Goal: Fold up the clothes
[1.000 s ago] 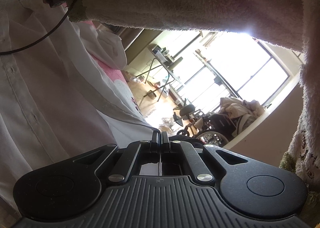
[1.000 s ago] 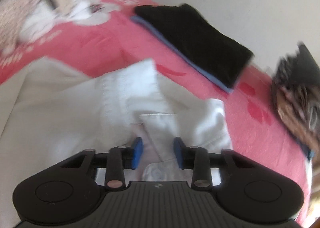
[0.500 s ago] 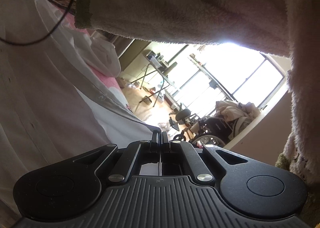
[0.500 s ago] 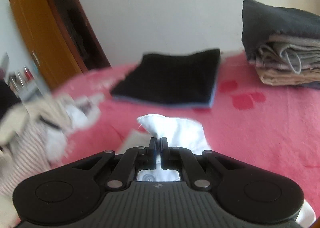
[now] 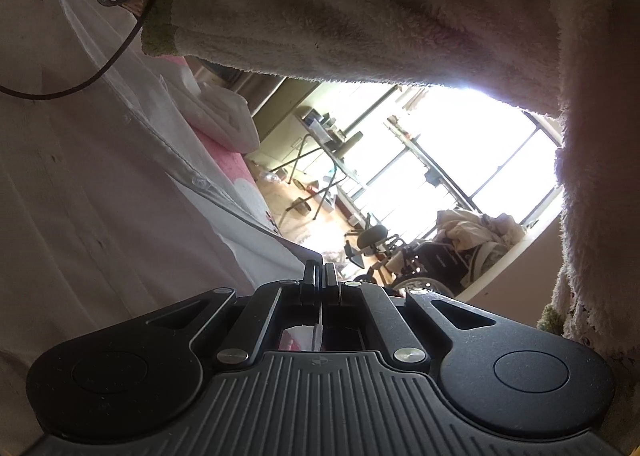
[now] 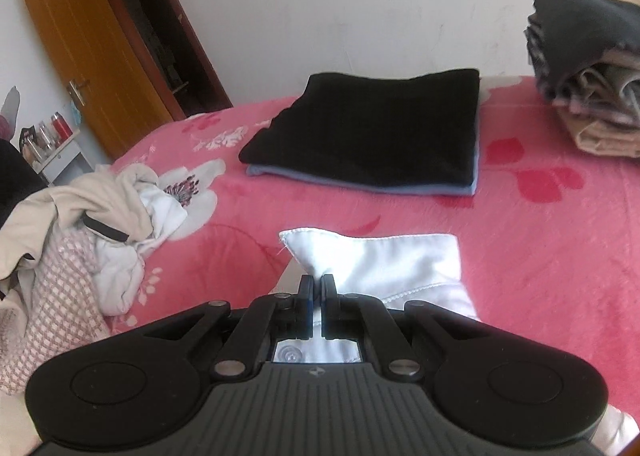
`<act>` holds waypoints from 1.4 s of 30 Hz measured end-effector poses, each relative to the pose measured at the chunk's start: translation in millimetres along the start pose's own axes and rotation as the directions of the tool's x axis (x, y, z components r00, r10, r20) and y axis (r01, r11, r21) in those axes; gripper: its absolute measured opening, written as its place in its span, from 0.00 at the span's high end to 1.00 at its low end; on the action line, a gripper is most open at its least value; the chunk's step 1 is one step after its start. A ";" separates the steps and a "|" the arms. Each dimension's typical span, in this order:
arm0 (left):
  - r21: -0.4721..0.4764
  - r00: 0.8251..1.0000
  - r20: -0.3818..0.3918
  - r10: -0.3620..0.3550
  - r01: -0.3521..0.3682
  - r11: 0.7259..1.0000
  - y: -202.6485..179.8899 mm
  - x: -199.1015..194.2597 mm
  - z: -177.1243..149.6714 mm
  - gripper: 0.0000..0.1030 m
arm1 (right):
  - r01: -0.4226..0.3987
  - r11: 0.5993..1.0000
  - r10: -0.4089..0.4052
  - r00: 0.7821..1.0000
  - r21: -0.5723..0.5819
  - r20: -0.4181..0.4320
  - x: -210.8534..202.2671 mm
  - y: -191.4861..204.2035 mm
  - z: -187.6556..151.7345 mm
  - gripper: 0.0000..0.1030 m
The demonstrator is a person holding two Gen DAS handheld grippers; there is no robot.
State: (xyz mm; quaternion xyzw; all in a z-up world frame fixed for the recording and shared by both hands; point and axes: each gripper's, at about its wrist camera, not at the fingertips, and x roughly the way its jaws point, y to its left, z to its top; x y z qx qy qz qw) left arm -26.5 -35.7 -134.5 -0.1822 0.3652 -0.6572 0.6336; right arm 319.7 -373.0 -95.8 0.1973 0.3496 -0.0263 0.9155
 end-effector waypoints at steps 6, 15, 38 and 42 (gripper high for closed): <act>-0.014 1.000 -0.020 0.016 -0.016 1.000 8.4 0.2 -4.7 1.00 | 0.024 0.999 -0.026 0.999 -0.033 -0.037 15.9 3.9 -5.9 0.97; -0.042 0.997 -0.059 0.056 -0.059 0.997 20.9 4.5 -12.3 1.00 | 0.073 0.996 -0.078 0.991 -0.056 -0.111 45.7 2.8 -18.4 0.94; -0.008 0.964 -0.040 0.262 -0.263 0.965 8.6 5.5 -22.1 1.00 | 0.015 0.936 -0.140 0.933 -0.353 -0.331 -126.0 72.8 -129.6 0.70; 0.018 0.961 -0.046 0.274 -0.273 0.962 -1.5 6.9 -25.8 1.00 | 0.001 0.871 -0.196 0.918 -0.491 -0.346 -137.9 86.8 -166.8 0.70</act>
